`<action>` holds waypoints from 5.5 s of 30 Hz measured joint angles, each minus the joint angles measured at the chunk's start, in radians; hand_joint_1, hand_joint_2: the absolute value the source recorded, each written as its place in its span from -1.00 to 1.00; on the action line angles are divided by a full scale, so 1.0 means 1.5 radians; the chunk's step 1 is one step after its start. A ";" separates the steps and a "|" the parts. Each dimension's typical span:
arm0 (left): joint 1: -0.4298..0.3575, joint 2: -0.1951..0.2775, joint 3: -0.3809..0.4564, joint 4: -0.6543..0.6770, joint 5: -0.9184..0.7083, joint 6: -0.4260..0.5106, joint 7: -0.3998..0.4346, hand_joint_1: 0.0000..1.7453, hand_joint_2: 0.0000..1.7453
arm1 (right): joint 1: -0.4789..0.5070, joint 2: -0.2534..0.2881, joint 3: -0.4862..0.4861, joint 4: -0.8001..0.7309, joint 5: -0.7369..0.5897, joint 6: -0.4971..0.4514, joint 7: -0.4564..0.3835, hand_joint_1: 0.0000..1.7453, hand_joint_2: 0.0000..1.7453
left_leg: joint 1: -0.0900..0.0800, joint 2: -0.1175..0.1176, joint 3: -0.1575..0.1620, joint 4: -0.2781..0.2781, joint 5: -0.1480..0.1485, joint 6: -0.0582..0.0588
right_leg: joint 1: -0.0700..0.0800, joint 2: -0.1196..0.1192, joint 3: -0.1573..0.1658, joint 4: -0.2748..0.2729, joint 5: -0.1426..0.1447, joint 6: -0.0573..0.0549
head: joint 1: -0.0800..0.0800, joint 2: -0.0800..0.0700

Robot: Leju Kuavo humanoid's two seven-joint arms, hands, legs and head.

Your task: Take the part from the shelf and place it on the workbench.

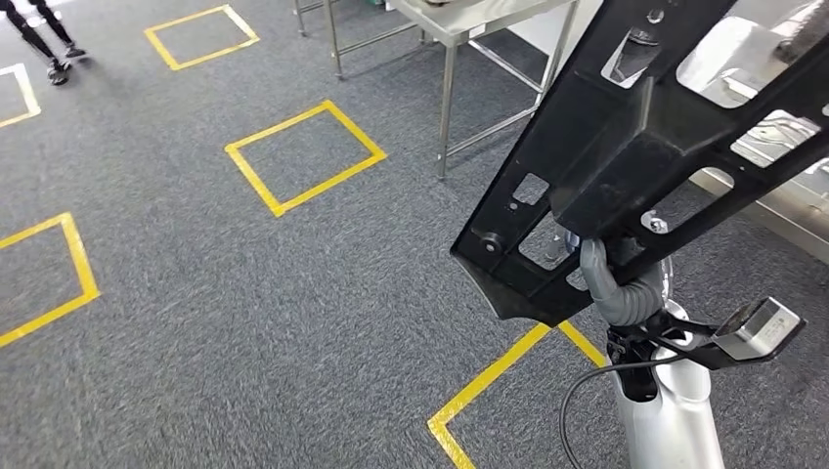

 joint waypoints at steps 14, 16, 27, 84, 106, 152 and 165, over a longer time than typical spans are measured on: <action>0.002 0.002 0.006 0.000 0.002 -0.006 -0.011 -1.00 1.00 | -0.005 0.001 0.008 0.005 0.001 -0.004 0.005 1.00 1.00 | -0.003 0.085 0.014 -0.030 0.001 0.018 | 0.000 -0.088 -0.024 0.053 -0.015 0.030 | 0.000 0.000; 0.002 0.002 0.006 0.000 0.001 -0.008 -0.013 -1.00 1.00 | -0.004 0.001 0.008 0.004 0.000 -0.005 0.005 1.00 1.00 | -0.006 0.094 0.018 -0.029 -0.004 0.011 | 0.005 -0.100 0.004 0.000 -0.003 0.021 | 0.000 0.000; -0.008 0.004 0.006 0.000 -0.005 -0.014 -0.018 -1.00 1.00 | 0.014 0.001 0.007 0.000 -0.005 -0.008 0.004 1.00 1.00 | 0.000 0.043 -0.064 0.149 -0.071 -0.007 | 0.002 -0.028 0.011 -0.010 -0.002 -0.005 | 0.000 0.000; -0.008 0.006 0.007 0.000 0.003 -0.010 -0.015 -1.00 1.00 | -0.014 0.006 0.010 0.011 -0.011 0.003 0.006 1.00 1.00 | 0.001 0.056 -0.028 0.076 -0.066 -0.009 | -0.004 -0.064 0.007 -0.014 0.005 0.004 | 0.000 0.000; 0.001 0.007 0.014 0.000 0.014 -0.015 -0.034 -1.00 1.00 | -0.031 0.009 0.016 0.021 0.023 0.001 0.011 1.00 1.00 | 0.002 0.040 0.024 -0.027 -0.017 0.023 | -0.001 -0.067 -0.030 0.050 0.003 0.034 | 0.000 0.000; 0.013 0.004 0.026 0.002 0.018 -0.011 -0.033 -1.00 1.00 | -0.031 0.009 0.003 0.048 0.010 0.001 0.017 1.00 1.00 | -0.016 0.035 -0.053 0.031 -0.057 0.026 | 0.008 -0.055 0.115 -0.045 -0.046 -0.002 | 0.004 0.000; 0.012 0.004 0.027 0.000 0.014 -0.011 -0.032 -1.00 1.00 | -0.034 0.011 -0.010 0.039 0.000 -0.001 0.011 1.00 1.00 | -0.014 0.033 0.067 -0.037 -0.024 0.038 | -0.004 -0.063 -0.054 0.139 -0.178 0.037 | 0.004 0.000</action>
